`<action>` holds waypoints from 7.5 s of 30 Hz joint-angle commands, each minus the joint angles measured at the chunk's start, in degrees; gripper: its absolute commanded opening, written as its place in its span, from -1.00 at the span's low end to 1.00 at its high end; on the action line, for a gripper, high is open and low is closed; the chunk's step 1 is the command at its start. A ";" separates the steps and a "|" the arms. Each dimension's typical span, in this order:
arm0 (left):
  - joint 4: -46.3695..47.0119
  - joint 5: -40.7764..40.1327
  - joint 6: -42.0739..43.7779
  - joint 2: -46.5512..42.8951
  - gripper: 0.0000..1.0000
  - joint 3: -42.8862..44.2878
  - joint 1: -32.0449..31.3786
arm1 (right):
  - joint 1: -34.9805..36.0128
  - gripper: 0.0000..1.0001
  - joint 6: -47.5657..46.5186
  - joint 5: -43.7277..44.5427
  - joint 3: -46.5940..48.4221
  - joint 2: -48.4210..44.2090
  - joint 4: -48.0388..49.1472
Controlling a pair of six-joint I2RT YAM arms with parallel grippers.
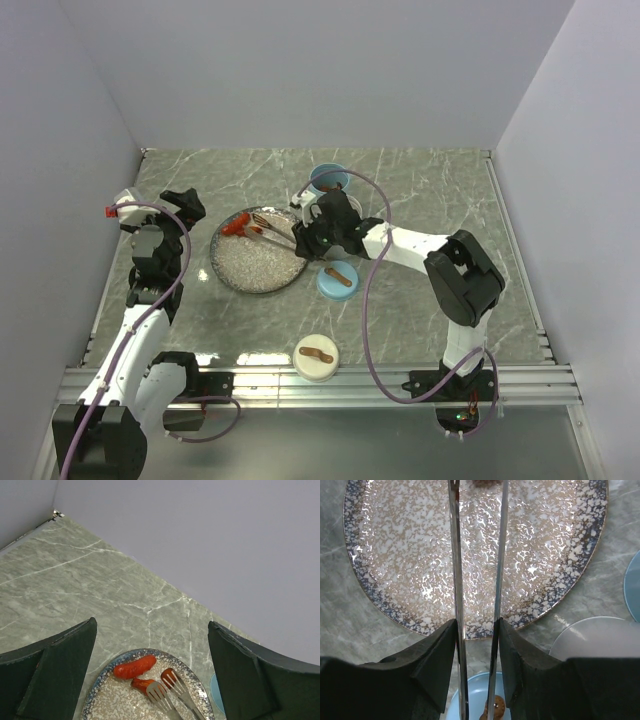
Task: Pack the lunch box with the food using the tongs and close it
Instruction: Pick up the food using the clamp, then place the food into the lunch box, then pick up the food using the clamp
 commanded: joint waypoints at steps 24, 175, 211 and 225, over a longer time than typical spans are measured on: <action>3.08 1.60 1.83 -1.29 0.99 -0.82 0.11 | -0.50 -0.09 -0.97 4.94 7.98 4.29 -8.63; 14.42 5.73 2.18 27.45 0.72 4.90 -2.79 | -4.72 -0.18 -3.61 -6.14 0.33 -5.91 4.56; 15.92 4.59 1.57 23.67 0.82 1.12 -2.79 | -0.33 -0.20 -1.06 3.52 26.00 11.49 -8.98; 16.71 4.67 1.30 20.95 0.83 -0.99 -2.79 | 4.06 -0.21 -0.18 10.55 16.25 2.63 -8.54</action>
